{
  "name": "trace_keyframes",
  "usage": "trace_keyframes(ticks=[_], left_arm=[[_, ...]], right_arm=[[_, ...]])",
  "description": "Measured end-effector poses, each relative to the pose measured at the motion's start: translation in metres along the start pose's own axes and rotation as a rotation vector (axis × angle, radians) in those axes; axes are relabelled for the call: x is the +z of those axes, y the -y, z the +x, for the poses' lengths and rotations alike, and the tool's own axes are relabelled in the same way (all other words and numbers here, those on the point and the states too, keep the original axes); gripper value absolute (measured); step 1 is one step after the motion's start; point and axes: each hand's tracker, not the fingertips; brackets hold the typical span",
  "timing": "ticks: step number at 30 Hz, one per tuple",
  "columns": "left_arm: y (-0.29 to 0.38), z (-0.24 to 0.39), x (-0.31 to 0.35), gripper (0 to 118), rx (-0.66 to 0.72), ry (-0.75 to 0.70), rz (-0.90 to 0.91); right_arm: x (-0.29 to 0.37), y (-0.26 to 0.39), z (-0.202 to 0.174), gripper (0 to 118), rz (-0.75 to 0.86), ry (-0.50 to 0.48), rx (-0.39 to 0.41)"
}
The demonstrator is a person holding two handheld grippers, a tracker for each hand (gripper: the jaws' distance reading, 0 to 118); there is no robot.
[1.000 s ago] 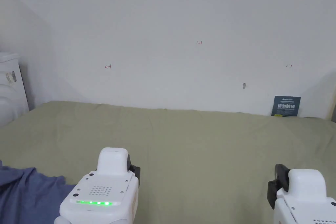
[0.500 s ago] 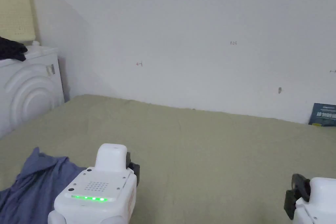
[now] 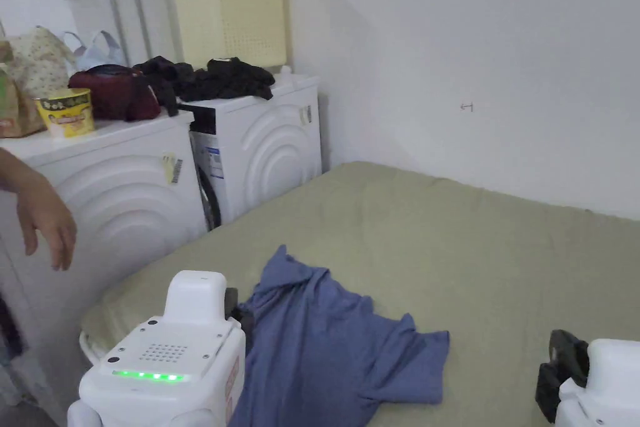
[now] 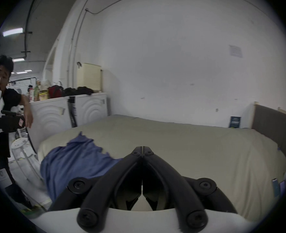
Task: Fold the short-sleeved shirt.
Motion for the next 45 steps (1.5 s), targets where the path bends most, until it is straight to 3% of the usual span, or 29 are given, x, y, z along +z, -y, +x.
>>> trace_keyframes(ticks=[7,14,27,28,29,30,31,34,38,39,43,44,45], left_arm=[[0.010,-0.041,-0.008,0,0.048,-0.068,-0.040],[0.014,-0.019,-0.036,0,0.029,-0.002,-0.071],[0.051,0.043,-0.193,0,0.038,0.181,-0.385],[0.057,0.045,-0.206,8,0.059,0.181,-0.439],[0.064,0.047,-0.222,33,0.079,0.183,-0.497],[0.071,0.048,-0.233,95,0.102,0.183,-0.502],[0.078,0.050,-0.246,118,0.120,0.183,-0.532],[0.097,0.051,-0.269,113,0.010,0.202,-0.780],[0.116,0.065,-0.310,113,0.015,0.156,-0.793],[0.116,0.066,-0.319,112,-0.005,0.136,-0.719],[0.136,0.055,-0.322,112,-0.007,0.155,-0.746],[0.134,0.054,-0.321,109,-0.012,0.154,-0.740],[0.133,0.057,-0.314,98,-0.020,0.156,-0.742]], right_arm=[[-0.005,0.004,-0.017,0,-0.013,-0.038,0.024],[-0.013,0.007,-0.009,0,-0.047,-0.019,0.001],[-0.030,0.045,0.006,0,-0.167,0.020,-0.009],[-0.032,0.049,0.008,0,-0.175,0.020,-0.010],[-0.035,0.053,0.009,0,-0.187,0.024,-0.012],[-0.037,0.059,0.010,0,-0.198,0.032,-0.015],[-0.039,0.063,0.011,0,-0.211,0.036,-0.021],[-0.041,0.073,0.014,0,-0.246,0.041,-0.029],[-0.043,0.083,0.017,0,-0.280,0.053,-0.023],[-0.044,0.085,0.018,0,-0.290,0.055,-0.028],[-0.042,0.092,0.021,0,-0.318,0.054,-0.035],[-0.041,0.092,0.021,0,-0.323,0.054,-0.030],[-0.039,0.093,0.022,0,-0.327,0.055,-0.026]])
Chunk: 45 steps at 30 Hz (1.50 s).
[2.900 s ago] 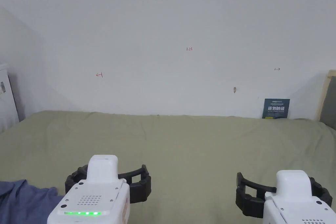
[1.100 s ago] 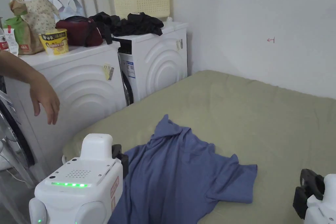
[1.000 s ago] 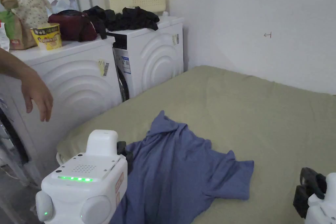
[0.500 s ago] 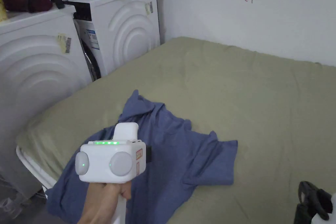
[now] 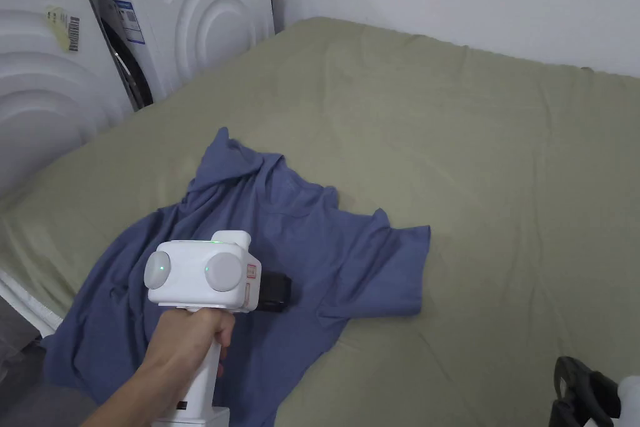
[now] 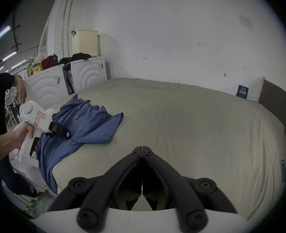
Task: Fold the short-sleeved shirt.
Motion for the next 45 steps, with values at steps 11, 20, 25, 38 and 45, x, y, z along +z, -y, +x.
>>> trace_keyframes(ticks=[11,20,25,38,45], left_arm=[[0.009,0.016,0.058,0,0.065,0.095,-0.023],[-0.008,0.168,0.094,0,-0.094,0.293,0.058],[-0.007,0.274,0.116,0,-0.199,0.477,0.111],[0.043,0.582,0.207,0,-0.543,0.883,0.107],[0.082,0.628,0.128,0,-0.633,0.730,-0.005]], right_arm=[[0.059,0.000,0.025,0,0.011,0.027,0.009],[0.140,0.019,0.076,0,0.041,0.170,-0.103],[0.182,0.039,0.107,0,0.036,0.280,-0.155],[0.213,0.066,0.191,0,-0.008,0.495,-0.264],[0.206,0.071,0.211,1,-0.006,0.524,-0.309]])
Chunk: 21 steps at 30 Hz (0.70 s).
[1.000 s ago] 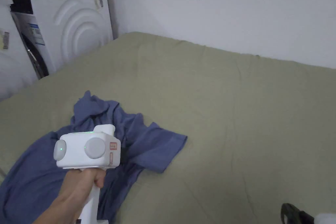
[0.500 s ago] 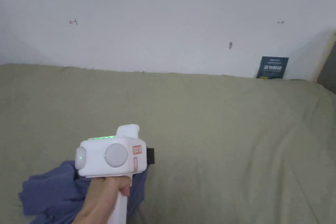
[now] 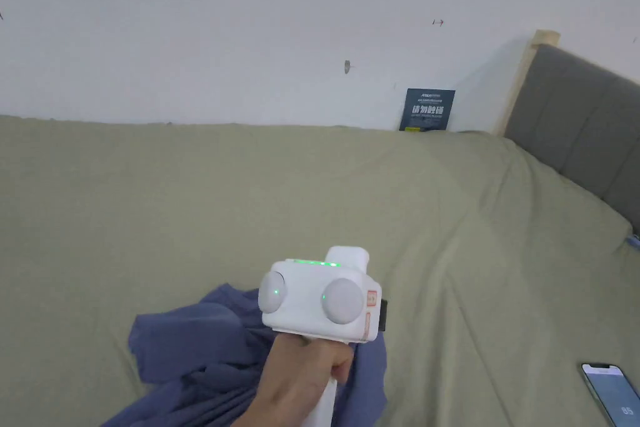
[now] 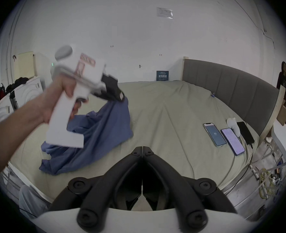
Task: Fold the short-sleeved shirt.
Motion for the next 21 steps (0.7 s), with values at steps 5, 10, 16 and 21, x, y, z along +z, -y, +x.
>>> trace_keyframes(ticks=[5,10,16,21], left_arm=[[0.033,-0.012,-0.018,76,-0.012,-0.066,-0.039],[0.061,-0.017,0.017,106,0.044,-0.064,0.032],[0.080,-0.045,0.150,106,0.048,-0.099,0.163],[0.143,-0.073,0.285,84,0.110,-0.188,0.348]], right_arm=[[-0.007,0.003,0.001,1,-0.009,-0.009,-0.006],[-0.005,0.000,-0.003,1,-0.003,-0.025,-0.005],[0.012,-0.010,-0.015,1,0.062,-0.075,0.008],[0.025,-0.016,-0.030,1,0.115,-0.125,0.032]])
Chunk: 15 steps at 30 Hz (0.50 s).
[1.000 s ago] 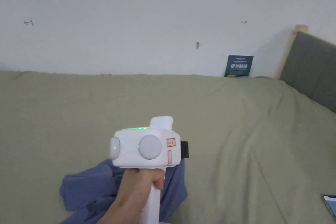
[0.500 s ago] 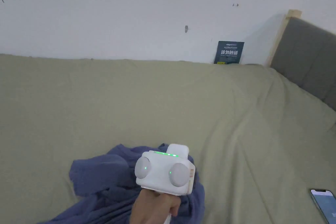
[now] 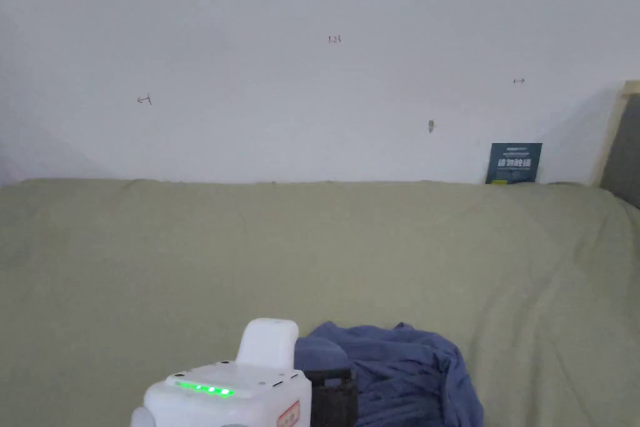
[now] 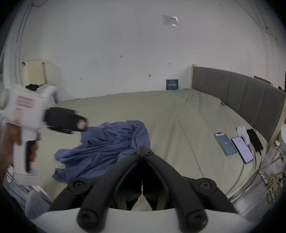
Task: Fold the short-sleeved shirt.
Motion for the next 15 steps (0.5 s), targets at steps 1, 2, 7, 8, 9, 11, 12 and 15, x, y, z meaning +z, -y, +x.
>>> trace_keyframes(ticks=[1,2,7,8,9,11,12,15], left_arm=[[0.005,-0.008,0.025,66,0.017,-0.012,0.024],[0.010,-0.017,0.048,35,0.037,-0.042,0.065],[0.039,-0.067,0.107,0,0.022,-0.245,0.188],[0.043,-0.078,0.116,0,0.034,-0.253,0.195],[0.054,-0.076,0.129,0,0.057,-0.251,0.213],[0.064,-0.085,0.137,0,0.073,-0.282,0.208],[0.068,-0.090,0.139,0,0.084,-0.281,0.226],[0.079,-0.096,0.149,0,0.096,-0.305,0.237]], right_arm=[[0.002,-0.001,-0.003,1,0.012,-0.011,0.007],[0.006,-0.004,-0.007,1,0.020,-0.018,0.007],[0.018,-0.005,-0.020,1,0.041,-0.047,0.022],[0.021,-0.005,-0.022,1,0.043,-0.050,0.025],[0.024,-0.003,-0.024,1,0.048,-0.053,0.025],[0.028,-0.003,-0.027,1,0.048,-0.050,0.022],[0.030,-0.003,-0.027,1,0.048,-0.053,0.019],[0.035,-0.001,-0.029,1,0.053,-0.038,0.021]])
